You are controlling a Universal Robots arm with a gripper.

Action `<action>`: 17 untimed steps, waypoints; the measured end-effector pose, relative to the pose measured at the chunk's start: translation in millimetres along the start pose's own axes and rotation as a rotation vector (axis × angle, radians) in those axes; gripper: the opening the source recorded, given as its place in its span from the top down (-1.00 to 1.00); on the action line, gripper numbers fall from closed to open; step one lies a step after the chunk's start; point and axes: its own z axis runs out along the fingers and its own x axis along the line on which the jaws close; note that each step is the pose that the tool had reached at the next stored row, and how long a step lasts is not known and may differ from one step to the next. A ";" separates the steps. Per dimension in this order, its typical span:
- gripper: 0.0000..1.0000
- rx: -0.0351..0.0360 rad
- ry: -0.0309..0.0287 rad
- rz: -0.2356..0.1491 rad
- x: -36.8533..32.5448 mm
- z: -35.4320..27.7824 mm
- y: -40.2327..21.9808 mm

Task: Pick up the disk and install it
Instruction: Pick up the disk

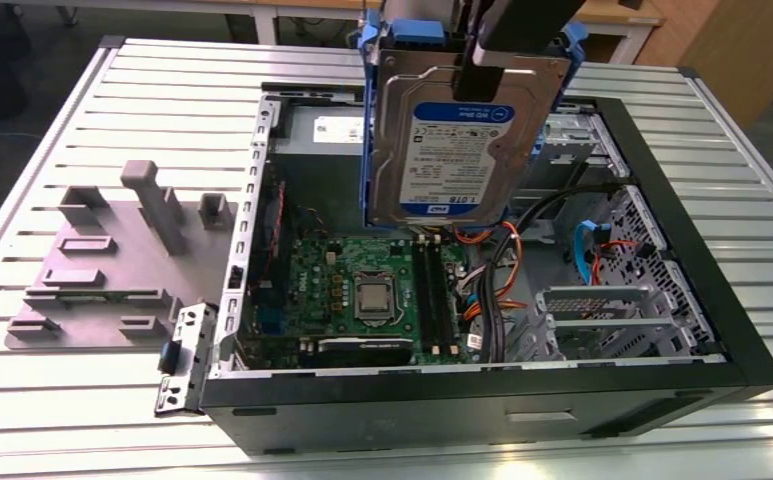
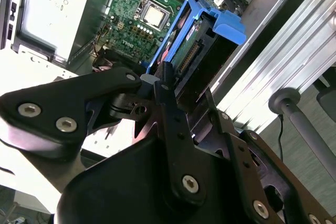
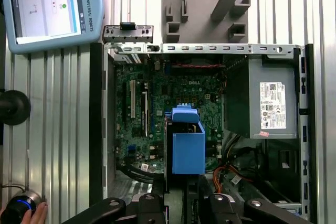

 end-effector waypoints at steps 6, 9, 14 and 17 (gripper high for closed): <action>0.31 -0.0006 0.0001 0.000 -0.2 -0.3 -6.7; 0.31 -0.0011 0.0001 0.000 -0.2 -0.4 -9.0; 0.31 -0.0010 0.0000 0.000 -0.2 -0.4 -9.1; 0.31 -0.0010 0.0000 0.000 -0.2 -0.4 -9.3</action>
